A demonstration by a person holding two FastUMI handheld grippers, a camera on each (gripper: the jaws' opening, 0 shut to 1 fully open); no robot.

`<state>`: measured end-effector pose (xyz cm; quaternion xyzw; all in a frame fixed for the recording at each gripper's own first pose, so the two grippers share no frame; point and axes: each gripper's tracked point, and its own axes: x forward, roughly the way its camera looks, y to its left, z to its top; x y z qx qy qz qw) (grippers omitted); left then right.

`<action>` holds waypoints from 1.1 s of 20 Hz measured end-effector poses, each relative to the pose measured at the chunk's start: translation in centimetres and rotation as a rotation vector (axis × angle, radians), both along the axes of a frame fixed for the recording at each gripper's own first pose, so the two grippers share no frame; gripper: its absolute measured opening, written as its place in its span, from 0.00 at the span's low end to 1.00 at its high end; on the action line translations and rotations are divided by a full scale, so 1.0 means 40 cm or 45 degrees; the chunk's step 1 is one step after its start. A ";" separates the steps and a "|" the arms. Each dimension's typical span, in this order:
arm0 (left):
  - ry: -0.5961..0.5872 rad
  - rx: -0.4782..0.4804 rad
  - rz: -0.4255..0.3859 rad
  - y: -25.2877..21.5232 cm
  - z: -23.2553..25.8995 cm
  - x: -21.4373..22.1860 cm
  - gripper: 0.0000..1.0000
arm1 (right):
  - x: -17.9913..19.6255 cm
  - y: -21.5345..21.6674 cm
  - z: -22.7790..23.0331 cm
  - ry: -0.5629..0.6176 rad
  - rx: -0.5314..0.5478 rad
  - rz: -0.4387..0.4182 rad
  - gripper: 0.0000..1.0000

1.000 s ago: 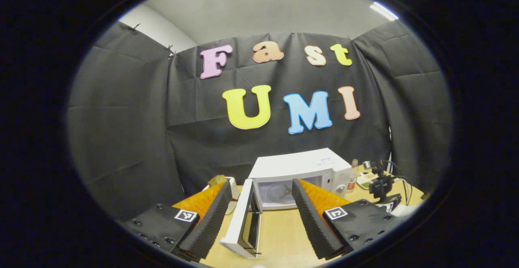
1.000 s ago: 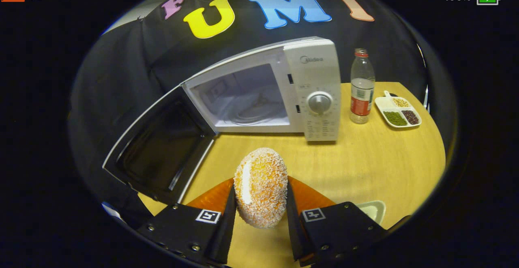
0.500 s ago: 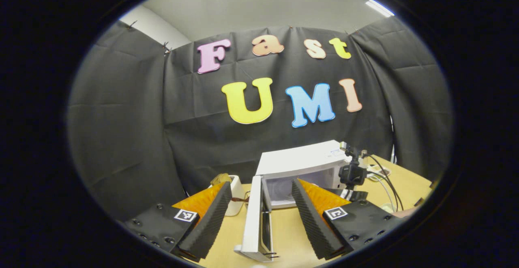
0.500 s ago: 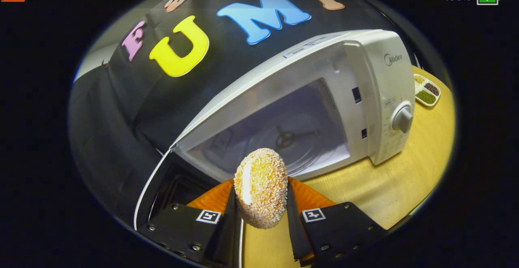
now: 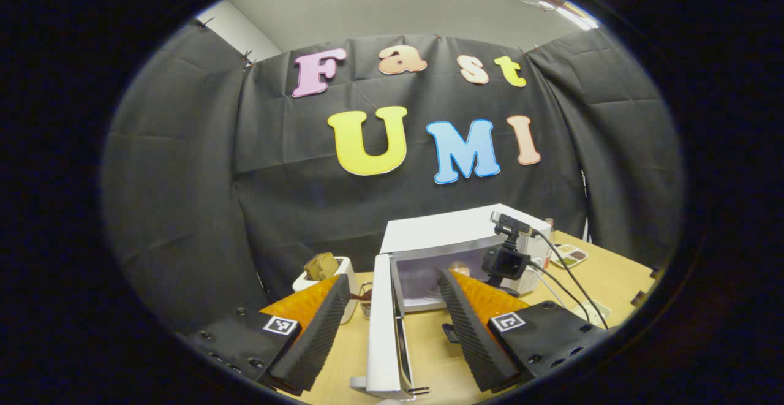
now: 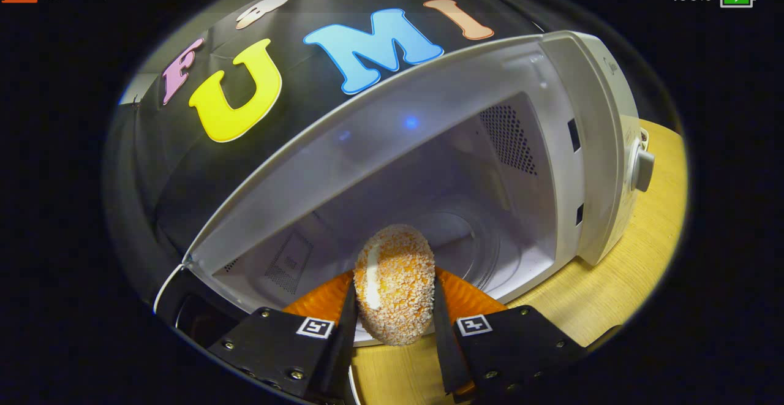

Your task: Open the microwave oven with the left hand, put the food in, and close the microwave oven.

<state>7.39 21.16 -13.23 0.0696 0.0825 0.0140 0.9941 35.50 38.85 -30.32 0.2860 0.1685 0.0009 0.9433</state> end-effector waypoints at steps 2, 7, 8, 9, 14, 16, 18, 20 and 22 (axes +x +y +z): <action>0.004 0.028 0.011 0.019 -0.019 -0.007 0.98 | 0.021 -0.004 -0.025 -0.012 -0.048 -0.038 0.58; 0.020 0.024 0.011 0.028 -0.056 -0.017 0.96 | 0.042 0.007 -0.096 0.005 -0.109 -0.075 0.73; 0.019 0.027 0.017 0.031 -0.058 -0.019 0.98 | 0.036 -0.003 -0.090 -0.001 -0.128 -0.083 0.87; 0.026 0.026 0.019 0.033 -0.061 -0.024 1.00 | 0.035 -0.002 -0.085 -0.018 -0.137 -0.072 0.90; -0.005 0.008 0.051 0.051 -0.040 -0.035 1.00 | -0.054 -0.028 -0.019 -0.016 -0.158 -0.005 0.97; -0.019 -0.008 0.063 0.058 -0.022 -0.037 1.00 | -0.115 -0.054 0.071 -0.090 -0.241 0.041 0.97; -0.036 -0.008 0.066 0.062 0.001 -0.039 1.00 | -0.186 -0.098 0.186 -0.191 -0.357 0.080 0.97; -0.055 -0.008 0.074 0.069 0.022 -0.046 1.00 | -0.276 -0.140 0.284 -0.277 -0.461 0.148 0.97; -0.060 0.010 0.095 0.077 0.039 -0.057 1.00 | -0.349 -0.204 0.372 -0.348 -0.562 0.175 0.97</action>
